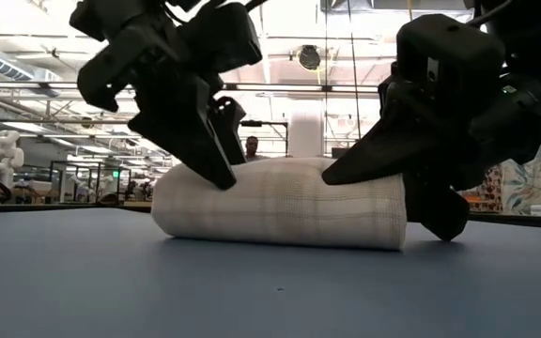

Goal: Roll towel
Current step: Roll the white towel

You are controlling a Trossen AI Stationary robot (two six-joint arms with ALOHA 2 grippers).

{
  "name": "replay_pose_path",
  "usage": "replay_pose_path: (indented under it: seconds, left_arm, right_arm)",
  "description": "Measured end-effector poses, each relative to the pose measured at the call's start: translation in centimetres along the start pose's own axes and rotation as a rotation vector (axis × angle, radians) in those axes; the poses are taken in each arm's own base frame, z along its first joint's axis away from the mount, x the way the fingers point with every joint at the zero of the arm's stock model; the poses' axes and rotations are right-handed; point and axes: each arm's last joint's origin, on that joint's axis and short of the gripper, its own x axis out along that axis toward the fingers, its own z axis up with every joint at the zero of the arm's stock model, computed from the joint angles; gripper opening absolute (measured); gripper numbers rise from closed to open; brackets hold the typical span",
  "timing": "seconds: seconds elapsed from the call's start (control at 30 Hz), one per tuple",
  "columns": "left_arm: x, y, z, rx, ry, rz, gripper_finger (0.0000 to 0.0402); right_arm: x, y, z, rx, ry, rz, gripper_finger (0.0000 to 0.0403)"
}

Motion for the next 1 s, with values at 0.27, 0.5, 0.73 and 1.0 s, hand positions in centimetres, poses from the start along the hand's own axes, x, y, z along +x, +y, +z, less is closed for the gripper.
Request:
replay_pose_path:
  seconds: [0.27, 0.5, 0.73, 1.0]
  left_arm:
    - [0.0, -0.5, -0.1, -0.010, -0.005, 0.040, 0.0280]
    - [-1.3, -1.0, 0.0, 0.009, -0.009, 0.116, 0.0359]
    - [0.1, -1.0, -0.7, 0.000, 0.011, 0.043, 0.0327]
    - [1.5, -1.2, -1.2, 0.003, 0.045, -0.018, 0.0211]
  right_arm:
    - [0.0, 0.0, 0.0, 0.017, 0.005, 0.003, 0.0210]
    - [0.0, 0.1, 0.0, 0.021, 0.026, 0.023, 0.0210]
    - [0.1, 0.1, 0.1, 0.040, 0.031, 0.028, 0.0210]
    - [0.0, 0.2, 0.2, 0.053, 0.031, 0.042, 0.0210]
